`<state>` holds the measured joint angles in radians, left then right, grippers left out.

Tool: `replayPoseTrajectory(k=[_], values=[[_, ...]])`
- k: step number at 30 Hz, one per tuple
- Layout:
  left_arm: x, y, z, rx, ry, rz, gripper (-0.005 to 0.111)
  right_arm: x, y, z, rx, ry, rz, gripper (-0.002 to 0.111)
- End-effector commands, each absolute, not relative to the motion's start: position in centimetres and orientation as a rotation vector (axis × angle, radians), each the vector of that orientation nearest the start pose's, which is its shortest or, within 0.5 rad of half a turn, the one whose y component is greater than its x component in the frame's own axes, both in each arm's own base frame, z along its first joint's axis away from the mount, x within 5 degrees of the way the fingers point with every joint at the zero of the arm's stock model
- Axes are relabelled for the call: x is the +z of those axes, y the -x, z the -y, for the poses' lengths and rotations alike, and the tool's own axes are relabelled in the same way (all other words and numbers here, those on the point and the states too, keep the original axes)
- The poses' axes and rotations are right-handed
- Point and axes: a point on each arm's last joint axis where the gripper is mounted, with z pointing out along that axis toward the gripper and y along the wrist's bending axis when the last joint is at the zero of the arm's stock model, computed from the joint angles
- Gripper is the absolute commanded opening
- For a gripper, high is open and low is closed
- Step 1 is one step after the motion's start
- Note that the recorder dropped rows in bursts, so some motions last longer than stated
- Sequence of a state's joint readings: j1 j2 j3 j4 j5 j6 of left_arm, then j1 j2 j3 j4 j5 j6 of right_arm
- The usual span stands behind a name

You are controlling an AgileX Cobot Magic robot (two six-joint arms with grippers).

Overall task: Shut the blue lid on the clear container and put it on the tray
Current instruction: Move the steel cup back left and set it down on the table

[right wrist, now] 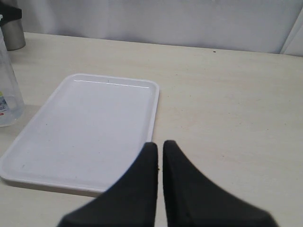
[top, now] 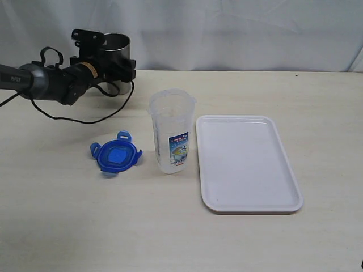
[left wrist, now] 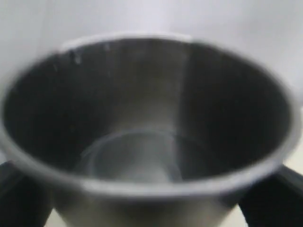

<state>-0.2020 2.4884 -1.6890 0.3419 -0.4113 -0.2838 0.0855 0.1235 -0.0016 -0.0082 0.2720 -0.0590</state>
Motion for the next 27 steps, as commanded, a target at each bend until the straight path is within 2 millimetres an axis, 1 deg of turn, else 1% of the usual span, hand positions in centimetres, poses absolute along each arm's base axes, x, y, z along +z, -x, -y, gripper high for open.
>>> replayPoseTrajectory(k=[1,7,15,17,20,25,27], values=[[7.7,-51.9,12.8,-0.242,-0.324,-1.942,0.095,18.2,-6.3,-0.5,0.012,0.133,-1.867,0.005],[7.8,-51.9,12.8,-0.249,-0.305,-1.955,0.094,18.2,-6.3,-0.5,0.012,0.133,-1.867,0.005],[9.2,-51.0,12.5,-0.266,-0.272,-1.969,0.094,18.2,-6.3,-0.5,0.012,0.133,-1.867,0.005],[9.5,-50.8,12.1,-0.259,-0.259,-1.980,0.094,18.2,-6.3,-0.5,0.012,0.133,-1.867,0.005],[9.8,-50.5,10.9,-0.247,-0.197,-2.007,0.094,18.2,-6.3,-0.5,0.012,0.133,-1.867,0.005],[9.5,-49.9,8.6,-0.210,-0.172,-2.043,0.094,18.2,-6.3,-0.5,0.012,0.133,-1.867,0.005],[9.3,-49.4,8.1,-0.200,-0.184,-2.060,0.094,18.2,-6.3,-0.5,0.012,0.133,-1.867,0.005]])
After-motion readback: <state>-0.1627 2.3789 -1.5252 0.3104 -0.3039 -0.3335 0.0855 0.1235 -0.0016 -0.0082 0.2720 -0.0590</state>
